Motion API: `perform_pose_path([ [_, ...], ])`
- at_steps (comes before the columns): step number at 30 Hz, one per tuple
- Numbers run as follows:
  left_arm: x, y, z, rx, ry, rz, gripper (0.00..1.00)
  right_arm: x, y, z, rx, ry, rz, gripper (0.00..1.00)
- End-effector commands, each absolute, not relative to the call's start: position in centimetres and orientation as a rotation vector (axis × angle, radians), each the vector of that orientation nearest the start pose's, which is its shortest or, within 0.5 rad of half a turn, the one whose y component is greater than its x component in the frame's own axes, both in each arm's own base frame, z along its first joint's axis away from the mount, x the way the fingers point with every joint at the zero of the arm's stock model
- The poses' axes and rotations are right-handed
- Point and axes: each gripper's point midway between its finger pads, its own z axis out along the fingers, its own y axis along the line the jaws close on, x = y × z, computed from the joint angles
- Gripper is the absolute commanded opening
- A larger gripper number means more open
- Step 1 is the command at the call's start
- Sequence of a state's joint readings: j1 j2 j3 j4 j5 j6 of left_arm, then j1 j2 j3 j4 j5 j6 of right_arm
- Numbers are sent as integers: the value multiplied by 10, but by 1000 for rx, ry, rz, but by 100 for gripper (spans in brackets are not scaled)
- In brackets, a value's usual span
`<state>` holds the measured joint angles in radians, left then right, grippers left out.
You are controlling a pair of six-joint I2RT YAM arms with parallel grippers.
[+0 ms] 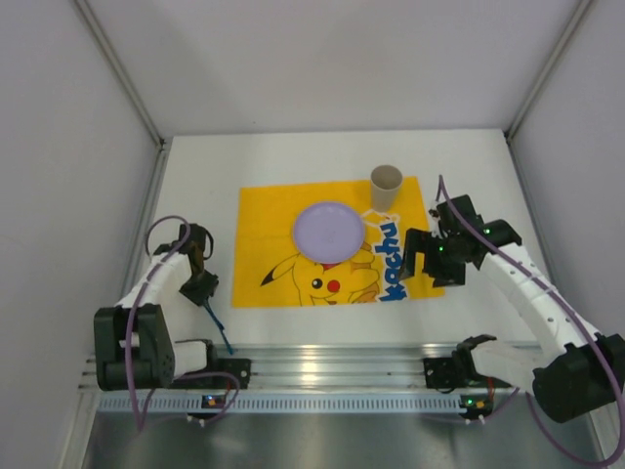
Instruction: Set the dinner table for one person
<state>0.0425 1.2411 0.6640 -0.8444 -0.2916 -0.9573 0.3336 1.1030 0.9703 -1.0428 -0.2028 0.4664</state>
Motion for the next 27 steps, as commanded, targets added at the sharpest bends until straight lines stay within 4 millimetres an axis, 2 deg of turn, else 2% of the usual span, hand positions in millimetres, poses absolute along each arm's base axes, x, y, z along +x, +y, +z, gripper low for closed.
perform_pose_path([
  [1, 203, 26, 9, -1364, 2518, 225, 37, 176, 117, 131, 103, 2825, 457, 100],
  [7, 202, 34, -12, -1296, 2567, 305, 31, 176, 117, 124, 121, 2850, 445, 100],
  [8, 207, 33, -16, -1283, 2568, 287, 29, 176, 116, 123, 123, 2853, 436, 100],
  [10, 210, 32, -19, -1285, 2584, 276, 20, 177, 116, 120, 126, 2864, 426, 100],
  [12, 212, 31, -25, -1276, 2621, 291, 16, 178, 116, 118, 128, 2868, 426, 100],
  [13, 221, 32, -22, -1268, 2613, 279, 6, 179, 116, 118, 134, 2870, 421, 100],
  [14, 223, 33, -25, -1253, 2632, 288, 3, 180, 117, 117, 138, 2872, 423, 100],
  [15, 230, 34, -24, -1236, 2625, 283, 0, 181, 117, 117, 141, 2872, 421, 100],
  [20, 272, 42, -17, -1135, 2609, 288, 0, 186, 119, 114, 167, 2880, 420, 100],
  [21, 288, 44, -14, -1117, 2612, 290, 0, 187, 120, 113, 169, 2880, 423, 100],
  [23, 305, 46, -5, -1057, 2634, 292, 0, 188, 122, 114, 174, 2879, 432, 100],
  [24, 331, 48, 13, -1027, 2598, 267, 0, 192, 123, 116, 173, 2872, 441, 100],
  [26, 344, 47, 32, -948, 2608, 278, 0, 196, 129, 122, 155, 2858, 480, 100],
  [27, 364, 48, 55, -918, 2555, 266, 0, 206, 136, 134, 131, 2812, 525, 100],
])
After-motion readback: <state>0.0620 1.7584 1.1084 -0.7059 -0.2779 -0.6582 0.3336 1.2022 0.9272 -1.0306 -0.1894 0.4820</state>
